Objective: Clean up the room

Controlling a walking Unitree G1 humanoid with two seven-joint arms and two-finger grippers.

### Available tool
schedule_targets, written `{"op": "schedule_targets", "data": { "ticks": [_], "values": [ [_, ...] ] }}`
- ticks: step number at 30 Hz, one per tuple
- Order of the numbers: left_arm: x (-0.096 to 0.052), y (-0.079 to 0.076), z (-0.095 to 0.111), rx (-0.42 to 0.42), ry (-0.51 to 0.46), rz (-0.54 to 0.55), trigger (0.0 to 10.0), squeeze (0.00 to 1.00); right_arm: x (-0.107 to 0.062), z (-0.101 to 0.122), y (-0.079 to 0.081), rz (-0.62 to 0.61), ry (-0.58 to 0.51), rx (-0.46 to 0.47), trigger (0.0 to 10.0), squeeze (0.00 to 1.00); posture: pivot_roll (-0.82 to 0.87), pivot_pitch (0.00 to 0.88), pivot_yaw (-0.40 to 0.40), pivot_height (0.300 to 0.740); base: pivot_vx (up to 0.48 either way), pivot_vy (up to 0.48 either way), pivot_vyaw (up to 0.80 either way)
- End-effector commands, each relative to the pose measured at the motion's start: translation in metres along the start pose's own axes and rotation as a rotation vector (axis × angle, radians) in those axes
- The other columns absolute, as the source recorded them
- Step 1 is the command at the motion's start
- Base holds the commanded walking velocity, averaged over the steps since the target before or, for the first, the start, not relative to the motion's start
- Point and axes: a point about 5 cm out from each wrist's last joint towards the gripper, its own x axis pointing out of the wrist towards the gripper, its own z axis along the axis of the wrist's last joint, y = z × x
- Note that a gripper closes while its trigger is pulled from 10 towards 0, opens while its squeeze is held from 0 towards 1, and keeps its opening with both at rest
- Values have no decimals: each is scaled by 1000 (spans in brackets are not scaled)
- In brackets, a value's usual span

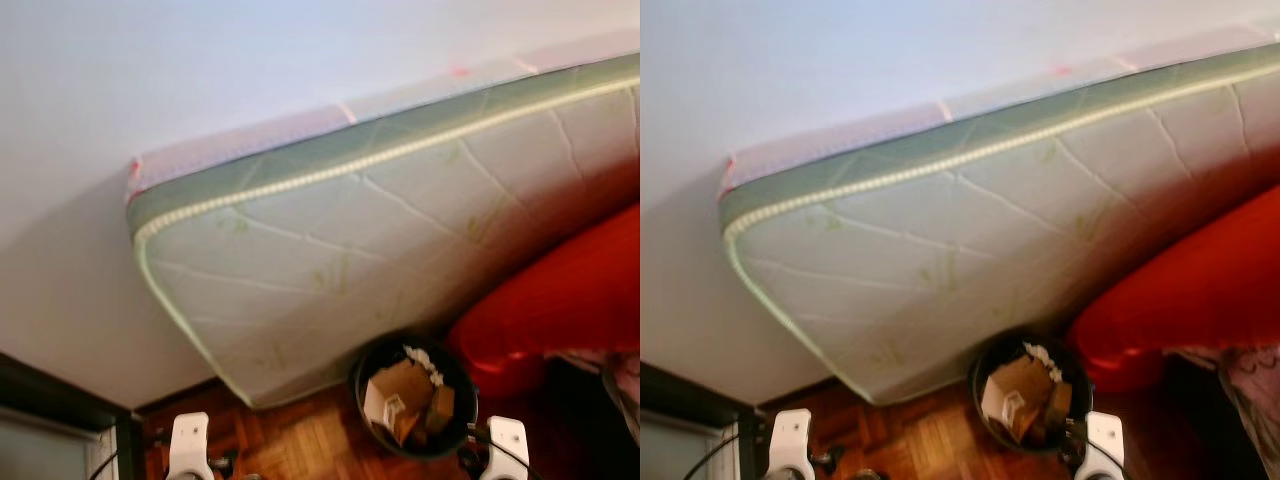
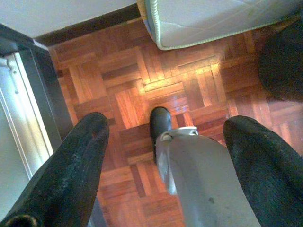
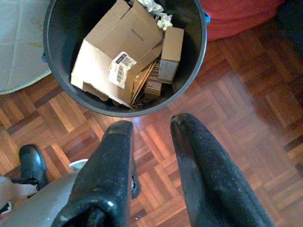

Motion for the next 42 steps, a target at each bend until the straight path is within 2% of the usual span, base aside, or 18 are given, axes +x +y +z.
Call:
{"op": "schedule_targets", "data": {
  "ticks": [1, 4, 11, 14, 36, 42],
  "values": [
    [-3, 5, -8, 17, 19, 13, 10000, 0, -1, -7, 0, -1, 25, 9, 10000, 0, -50, 188, 26, 740, 0, -480, -756],
    [-3, 4, -10, -20, 37, 9, 10000, 0, -1, -7, 0, -2, 25, 9, 10000, 0, -48, 190, 26, 740, 0, -160, -756],
    [-2, 3, -7, 20, 18, 6, 10000, 0, -1, -7, 0, -2, 23, 10, 10000, 0, -51, 191, 26, 740, 0, -37, -756],
    [-2, 2, -7, 13, 18, 5, 10000, 0, -1, -7, 0, -2, 23, 9, 10000, 0, -50, 191, 25, 740, 0, -351, -756],
    [-1, 0, -5, 22, 11, 3, 10000, 0, -2, -7, 0, 1, 25, -1, 10000, 0, -61, 187, 27, 740, 0, 0, -756],
    [-1, 1, -5, 31, 10, 1, 10000, 0, -2, -8, 0, 1, 26, -3, 10000, 0, -68, 181, 31, 740, 0, -395, -756]
  ]
}}
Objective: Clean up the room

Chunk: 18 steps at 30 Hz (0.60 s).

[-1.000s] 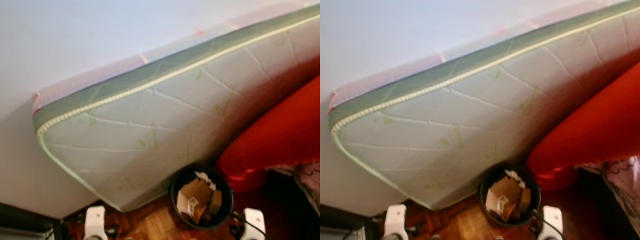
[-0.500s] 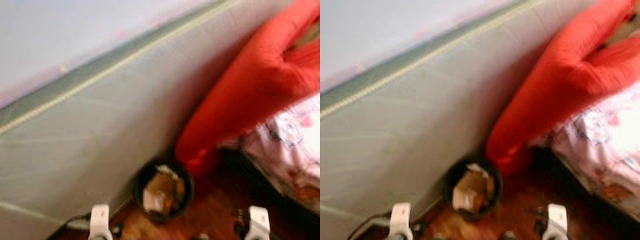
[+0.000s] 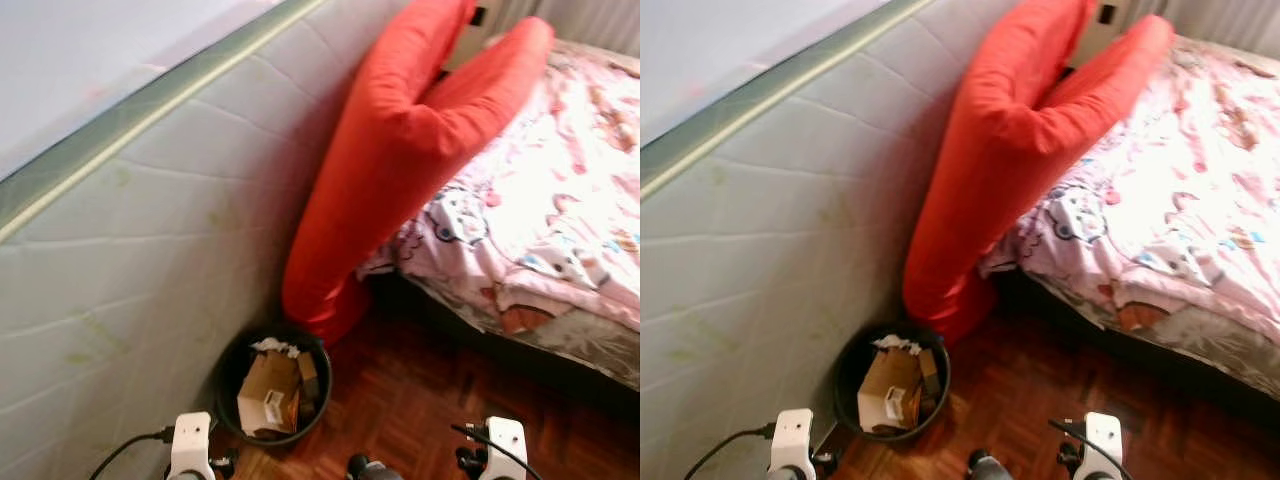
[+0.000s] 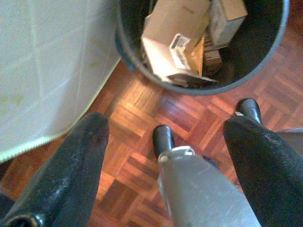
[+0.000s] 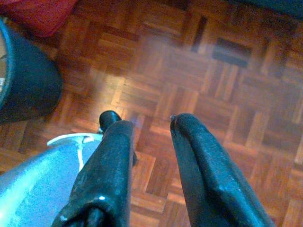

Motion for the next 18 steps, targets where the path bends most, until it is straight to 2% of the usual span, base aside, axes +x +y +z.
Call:
{"op": "schedule_targets", "data": {
  "ticks": [1, 18],
  "values": [
    [-2, 2, -8, 11, 21, 8, 10000, 0, -2, -6, -2, -4, 20, -1, 10000, 0, -68, 181, 31, 740, 0, -405, -744],
    [-2, 3, -7, 24, 23, 3, 10000, 0, -2, -7, 0, -4, 7, 9, 10000, 0, -69, 185, 41, 740, 0, -402, 0]
  ]
}}
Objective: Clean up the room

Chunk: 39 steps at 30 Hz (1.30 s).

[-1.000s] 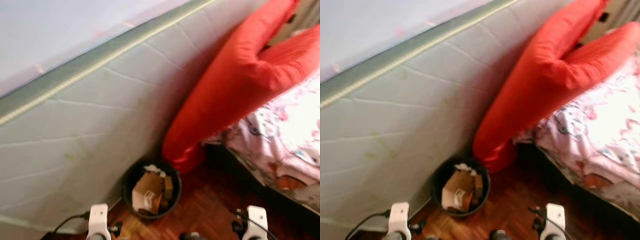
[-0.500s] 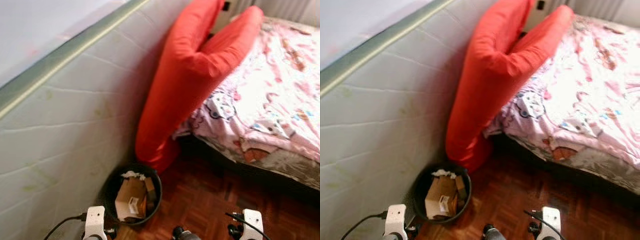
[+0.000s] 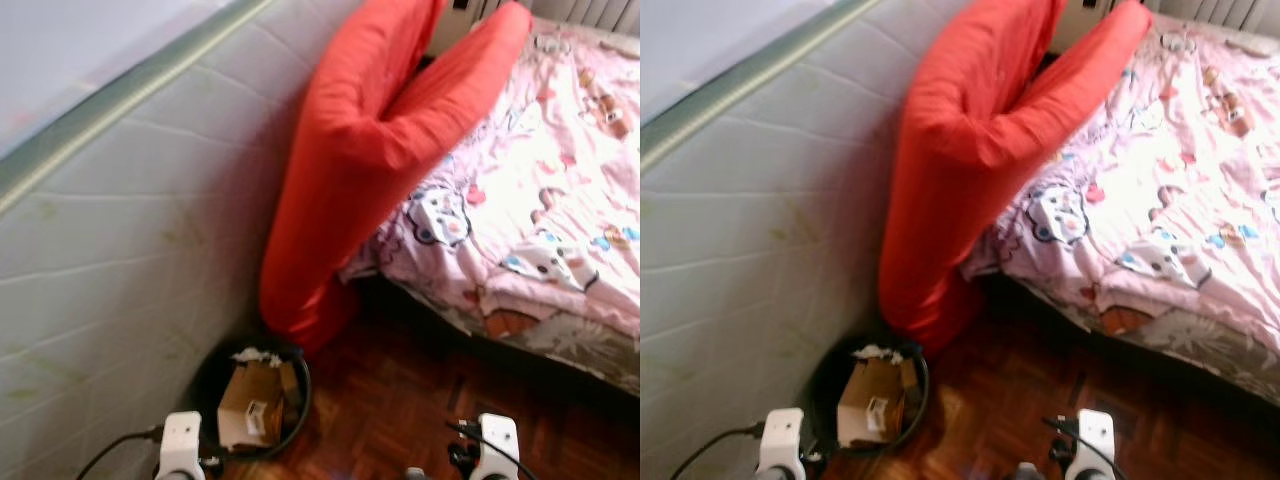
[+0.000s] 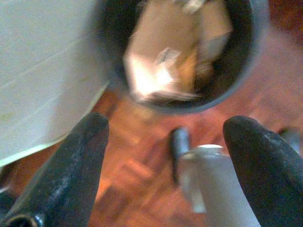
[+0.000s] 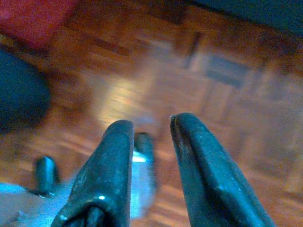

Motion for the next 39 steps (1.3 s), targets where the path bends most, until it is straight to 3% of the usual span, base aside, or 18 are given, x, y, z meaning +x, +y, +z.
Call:
{"op": "schedule_targets", "data": {
  "ticks": [1, 39],
  "values": [
    [-6, 11, -18, 9, 64, 29, 10000, 0, -1, -7, 5, 8, 17, 15, 10000, 0, -69, 185, 41, 740, 0, -398, 0],
    [-3, 9, -11, 4, 46, 23, 10000, 0, 0, -4, 5, 0, 6, 34, 10000, 0, -80, 218, 44, 740, 0, -394, 0]
  ]
}}
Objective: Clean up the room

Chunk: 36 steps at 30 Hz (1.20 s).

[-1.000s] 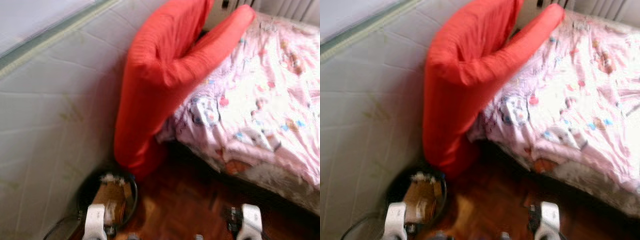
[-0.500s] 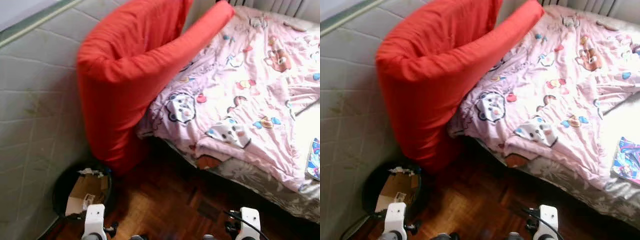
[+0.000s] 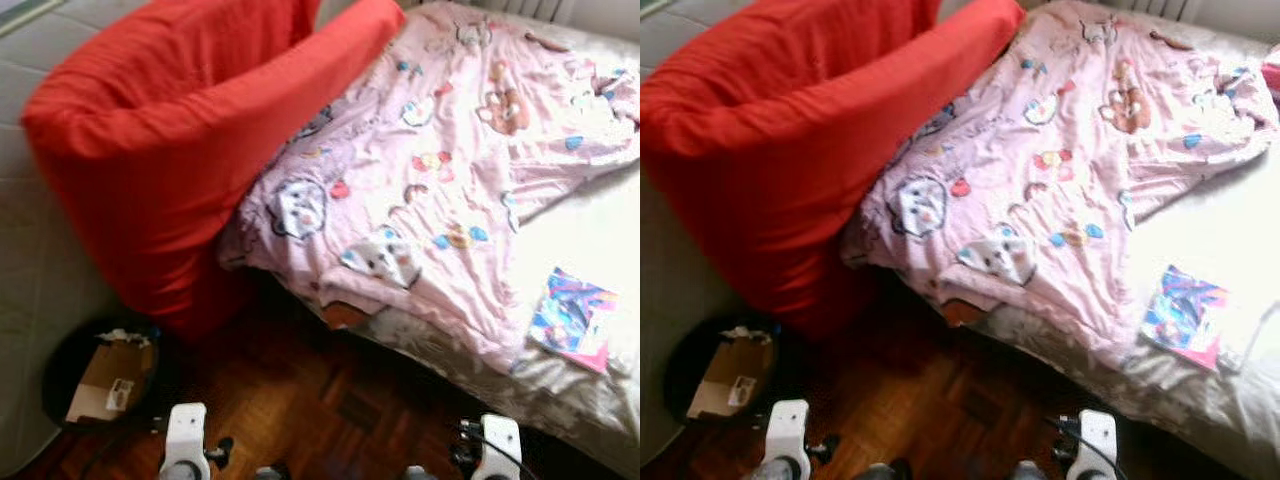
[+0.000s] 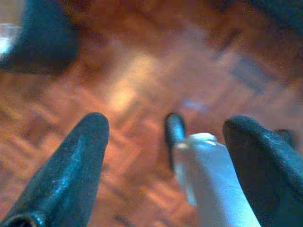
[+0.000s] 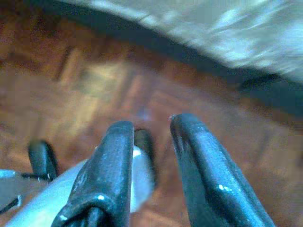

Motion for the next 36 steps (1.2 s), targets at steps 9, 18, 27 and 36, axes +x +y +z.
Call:
{"op": "schedule_targets", "data": {
  "ticks": [9, 18, 27, 36],
  "values": [
    [-3, 11, -11, -5, 47, 28, 10000, 0, -1, -8, 4, 5, 24, 20, 10000, 0, -79, 213, 44, 740, 0, -30, 0],
    [-3, 12, -10, 0, 43, 20, 10000, 0, -2, -11, 4, 7, 37, 9, 10000, 0, -90, 195, 51, 740, 0, 0, -513],
    [-4, 12, -9, 36, 36, 12, 10000, 0, -2, -12, 5, 10, 43, 4, 10000, 0, -92, 181, 59, 740, 0, -83, -760],
    [-4, 11, -12, 38, 53, 9, 10000, 0, -2, -13, 6, 10, 45, 4, 10000, 0, -101, 149, 67, 740, 0, -191, -758]
  ]
}}
